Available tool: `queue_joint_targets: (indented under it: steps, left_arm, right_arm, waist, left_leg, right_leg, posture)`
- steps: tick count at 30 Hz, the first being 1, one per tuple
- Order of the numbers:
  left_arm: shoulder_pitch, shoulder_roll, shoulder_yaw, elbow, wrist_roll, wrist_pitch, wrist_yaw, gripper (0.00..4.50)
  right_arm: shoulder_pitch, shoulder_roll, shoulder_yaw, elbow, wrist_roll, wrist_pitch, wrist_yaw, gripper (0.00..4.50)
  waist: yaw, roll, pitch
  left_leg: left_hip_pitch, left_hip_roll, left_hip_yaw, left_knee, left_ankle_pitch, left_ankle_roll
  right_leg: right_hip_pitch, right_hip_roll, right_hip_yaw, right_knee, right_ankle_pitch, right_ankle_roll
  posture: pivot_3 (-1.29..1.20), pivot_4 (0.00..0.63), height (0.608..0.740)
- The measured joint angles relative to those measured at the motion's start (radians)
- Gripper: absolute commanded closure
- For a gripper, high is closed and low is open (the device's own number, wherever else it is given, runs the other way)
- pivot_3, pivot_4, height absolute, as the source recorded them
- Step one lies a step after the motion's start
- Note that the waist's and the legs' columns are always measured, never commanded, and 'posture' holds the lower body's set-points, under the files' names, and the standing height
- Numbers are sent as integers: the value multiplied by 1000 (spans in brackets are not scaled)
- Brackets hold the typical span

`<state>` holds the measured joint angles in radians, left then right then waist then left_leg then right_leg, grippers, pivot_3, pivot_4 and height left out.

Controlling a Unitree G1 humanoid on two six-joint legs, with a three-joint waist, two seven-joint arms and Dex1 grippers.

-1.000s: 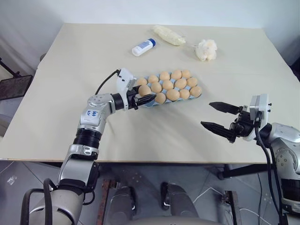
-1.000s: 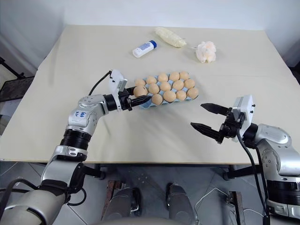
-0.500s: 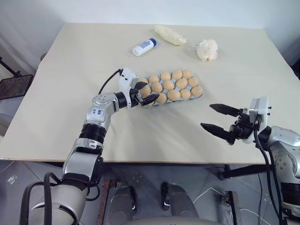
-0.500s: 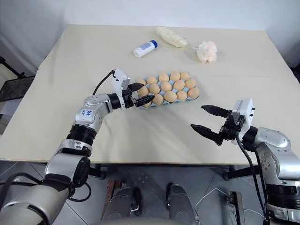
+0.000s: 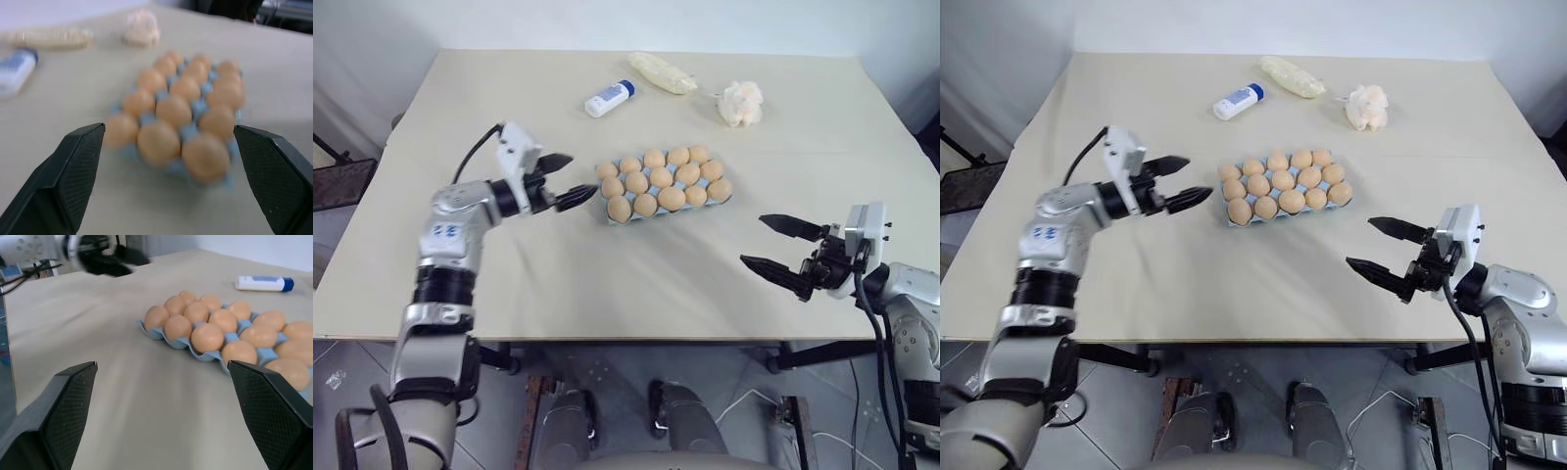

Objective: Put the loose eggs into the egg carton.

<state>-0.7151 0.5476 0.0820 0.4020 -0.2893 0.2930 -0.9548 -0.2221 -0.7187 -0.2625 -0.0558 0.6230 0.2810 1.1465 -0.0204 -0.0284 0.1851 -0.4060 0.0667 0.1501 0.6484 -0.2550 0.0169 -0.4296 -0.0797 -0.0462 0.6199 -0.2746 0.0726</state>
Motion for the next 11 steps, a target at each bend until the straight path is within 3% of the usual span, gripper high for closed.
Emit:
queue_joint_targets:
  steps: [11]
  left_arm:
    - [255, 156, 21, -198, -64, 68, -147, 17]
  right_arm:
    - [-152, -1, 111, 128, -60, -20, 115, 0]
  waist:
    - [-7, 0, 0]
  left_leg:
    - [0, 0, -1, -2, -2, -5]
  right_leg:
    - [-1, -5, 0, 0, -1, -2]
  posture:
    - [0, 150, 740]
